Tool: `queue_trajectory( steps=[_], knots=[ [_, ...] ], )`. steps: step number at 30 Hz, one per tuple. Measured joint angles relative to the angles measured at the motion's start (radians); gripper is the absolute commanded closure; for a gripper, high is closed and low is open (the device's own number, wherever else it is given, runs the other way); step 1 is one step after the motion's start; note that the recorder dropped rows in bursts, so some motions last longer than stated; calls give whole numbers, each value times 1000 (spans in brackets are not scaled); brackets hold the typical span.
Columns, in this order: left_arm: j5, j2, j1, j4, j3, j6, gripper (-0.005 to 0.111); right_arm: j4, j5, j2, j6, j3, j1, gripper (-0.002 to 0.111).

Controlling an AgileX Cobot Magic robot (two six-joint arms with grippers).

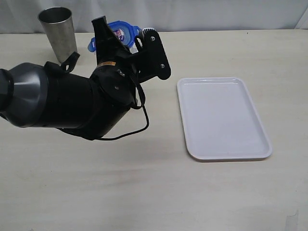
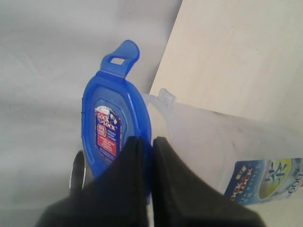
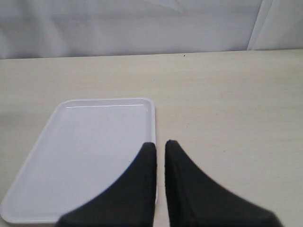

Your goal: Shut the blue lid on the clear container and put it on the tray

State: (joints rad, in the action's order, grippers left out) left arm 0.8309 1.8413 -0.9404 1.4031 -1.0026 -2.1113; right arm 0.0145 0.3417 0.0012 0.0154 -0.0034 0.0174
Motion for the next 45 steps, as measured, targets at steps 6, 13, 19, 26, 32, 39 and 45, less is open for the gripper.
queue_trajectory(
  steps=[6, 13, 19, 26, 32, 39, 45],
  knots=[
    [0, 0, 0, 0, 0, 0, 75, 0, 0, 0, 0, 0, 0, 101],
    [0, 0, 0, 0, 0, 0, 66, 0, 0, 0, 0, 0, 0, 101],
    [0, 0, 0, 0, 0, 0, 71, 0, 0, 0, 0, 0, 0, 101],
    [-33, -2, 60, -7, 0, 10, 88, 0, 0, 0, 0, 0, 0, 101],
    [-92, -8, 90, -46, 0, 28, 88, 0, 0, 0, 0, 0, 0, 101],
    [-102, -8, 90, -109, 0, 88, 88, 0, 0, 0, 0, 0, 0, 101],
    [-112, -8, 103, -139, 0, 130, 88, 0, 0, 0, 0, 0, 0, 101]
  ],
)
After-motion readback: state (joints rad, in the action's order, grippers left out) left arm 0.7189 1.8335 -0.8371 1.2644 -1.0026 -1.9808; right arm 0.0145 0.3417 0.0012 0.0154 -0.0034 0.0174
